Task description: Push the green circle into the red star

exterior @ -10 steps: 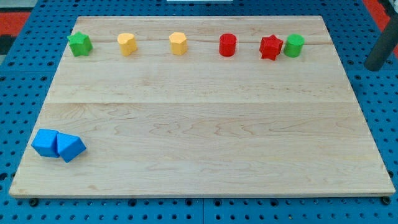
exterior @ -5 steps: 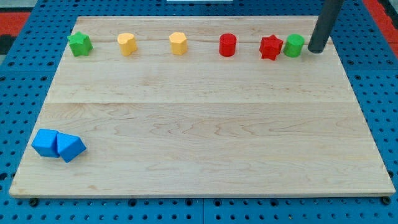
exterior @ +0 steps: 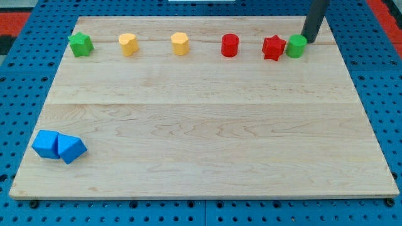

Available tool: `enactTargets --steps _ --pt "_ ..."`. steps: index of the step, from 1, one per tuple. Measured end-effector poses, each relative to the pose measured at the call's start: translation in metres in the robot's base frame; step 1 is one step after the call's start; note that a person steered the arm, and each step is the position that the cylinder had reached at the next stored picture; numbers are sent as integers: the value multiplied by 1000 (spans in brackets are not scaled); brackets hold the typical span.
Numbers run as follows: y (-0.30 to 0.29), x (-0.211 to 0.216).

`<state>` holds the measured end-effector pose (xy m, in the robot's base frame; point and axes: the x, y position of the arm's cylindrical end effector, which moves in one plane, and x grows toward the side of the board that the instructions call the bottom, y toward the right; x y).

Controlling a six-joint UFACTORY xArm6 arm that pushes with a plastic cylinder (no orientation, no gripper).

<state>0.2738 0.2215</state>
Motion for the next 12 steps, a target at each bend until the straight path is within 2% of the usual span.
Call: enactTargets --steps 4,5,6,7,8,10,12 --pt "-5 30" --pt "13 43" --pt "26 85" --pt "-16 101" --pt "-35 81" --pt "-4 76" --pt "-7 55"
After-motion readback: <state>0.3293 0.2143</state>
